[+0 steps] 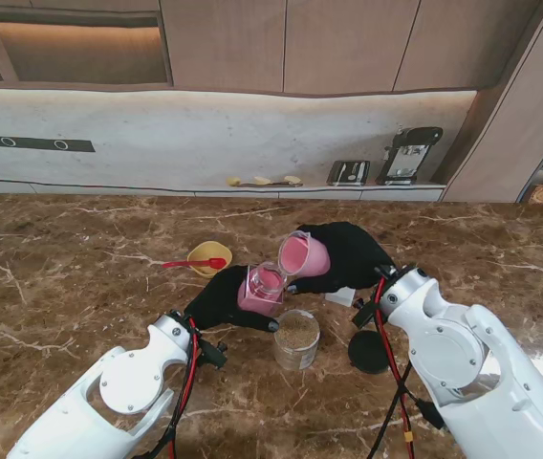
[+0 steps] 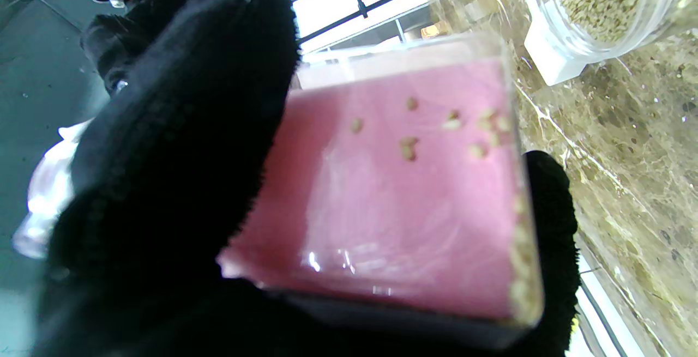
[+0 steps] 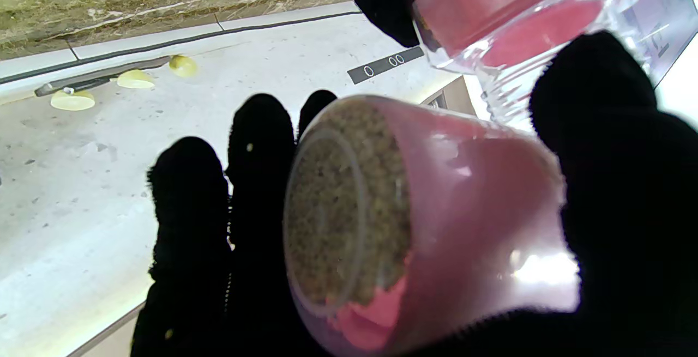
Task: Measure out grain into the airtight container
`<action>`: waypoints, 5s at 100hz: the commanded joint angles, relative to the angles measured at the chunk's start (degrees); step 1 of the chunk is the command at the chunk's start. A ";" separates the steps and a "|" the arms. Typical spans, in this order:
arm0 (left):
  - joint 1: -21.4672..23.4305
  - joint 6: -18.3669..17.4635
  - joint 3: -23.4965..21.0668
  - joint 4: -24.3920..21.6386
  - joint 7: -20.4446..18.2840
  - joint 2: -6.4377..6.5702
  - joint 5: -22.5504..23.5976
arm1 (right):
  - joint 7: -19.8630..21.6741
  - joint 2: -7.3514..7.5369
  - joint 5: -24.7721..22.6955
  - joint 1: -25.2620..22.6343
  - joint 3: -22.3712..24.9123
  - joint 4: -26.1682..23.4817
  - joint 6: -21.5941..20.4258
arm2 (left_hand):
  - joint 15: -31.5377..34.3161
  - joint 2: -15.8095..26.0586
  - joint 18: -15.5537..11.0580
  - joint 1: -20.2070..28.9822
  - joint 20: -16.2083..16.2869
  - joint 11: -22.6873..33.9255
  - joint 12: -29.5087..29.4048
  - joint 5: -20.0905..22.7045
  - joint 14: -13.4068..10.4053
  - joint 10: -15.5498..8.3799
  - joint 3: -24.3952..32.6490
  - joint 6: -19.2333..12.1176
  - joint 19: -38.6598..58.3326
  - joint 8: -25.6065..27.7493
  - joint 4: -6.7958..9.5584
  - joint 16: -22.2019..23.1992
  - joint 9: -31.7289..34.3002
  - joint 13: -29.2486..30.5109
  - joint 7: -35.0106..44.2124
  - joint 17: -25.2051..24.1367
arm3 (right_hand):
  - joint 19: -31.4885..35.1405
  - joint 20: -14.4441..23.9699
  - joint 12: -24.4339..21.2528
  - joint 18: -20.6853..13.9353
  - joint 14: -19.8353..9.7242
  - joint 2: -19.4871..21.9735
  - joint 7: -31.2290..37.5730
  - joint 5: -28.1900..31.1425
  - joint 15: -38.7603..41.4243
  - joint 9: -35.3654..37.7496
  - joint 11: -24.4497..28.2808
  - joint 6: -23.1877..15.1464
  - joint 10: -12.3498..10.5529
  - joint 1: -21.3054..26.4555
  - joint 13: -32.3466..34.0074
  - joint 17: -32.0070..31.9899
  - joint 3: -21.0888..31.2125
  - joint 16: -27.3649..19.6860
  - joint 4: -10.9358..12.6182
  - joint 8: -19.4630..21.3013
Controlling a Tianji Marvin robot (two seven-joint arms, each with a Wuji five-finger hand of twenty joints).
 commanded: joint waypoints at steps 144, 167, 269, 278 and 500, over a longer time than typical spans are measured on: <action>0.44 -0.26 -0.02 -1.29 -0.73 0.40 1.85 | 7.00 2.68 -26.10 5.60 -2.38 -4.79 -6.09 | 10.56 34.00 0.34 15.52 1.05 6.44 1.69 12.85 -3.95 -5.31 13.73 -11.35 1.28 1.31 -0.48 2.68 3.25 5.36 22.79 -0.42 | 5.43 1.81 5.55 -2.41 -7.42 16.90 3.95 5.37 7.00 8.79 12.90 -9.26 -8.28 11.74 6.26 3.88 13.08 4.84 -2.61 0.34; 0.30 -0.24 0.18 -1.08 -0.57 0.35 2.02 | 5.17 2.77 -31.13 6.20 -3.43 -4.79 -7.26 | 10.64 33.90 0.12 15.52 1.02 6.41 1.76 12.75 -3.91 -5.08 13.67 -11.21 1.31 1.26 -0.60 2.74 3.20 5.34 22.70 -0.38 | 6.03 2.13 5.96 -2.60 -7.82 16.96 3.98 5.42 7.90 9.14 13.68 -9.54 -8.57 11.49 6.71 4.36 13.23 5.45 -2.55 0.62; -0.41 0.30 0.76 -0.51 0.22 0.04 2.25 | 2.55 3.80 -46.13 10.45 -8.71 -5.04 -11.32 | 11.99 33.83 -0.36 15.76 0.86 6.08 2.32 12.10 -3.39 -4.10 13.14 -10.94 2.01 1.14 -1.05 3.28 3.31 5.80 22.25 0.30 | 7.32 3.01 7.35 -3.63 -9.09 17.09 3.59 5.63 9.88 10.11 15.27 -10.52 -8.96 10.67 7.89 5.72 13.52 6.92 -2.17 1.67; -0.56 0.14 0.94 -0.32 0.38 -0.02 2.18 | 2.42 3.86 -47.00 10.88 -9.24 -5.14 -11.41 | 12.02 33.85 -0.34 15.79 0.85 6.08 2.34 12.13 -3.46 -4.21 13.15 -11.01 2.04 1.14 -1.03 3.28 3.29 5.84 22.27 0.30 | 7.47 3.11 7.42 -3.81 -9.34 17.13 3.52 5.60 10.02 10.38 15.29 -10.74 -10.37 10.53 8.08 5.96 13.51 7.02 -2.14 1.74; -0.57 -0.32 1.75 0.38 1.20 -0.55 -0.08 | -8.21 4.89 -61.22 11.15 -10.53 -4.29 -6.35 | 12.19 33.70 -0.37 15.53 0.85 6.23 2.50 12.38 -3.28 -4.26 13.52 -10.71 2.17 1.11 -1.12 3.34 3.56 5.91 22.23 0.28 | 8.44 3.61 8.31 -4.33 -9.98 16.57 3.40 5.98 11.35 11.84 16.10 -11.65 -10.83 9.30 9.48 7.37 14.55 7.58 -2.47 1.73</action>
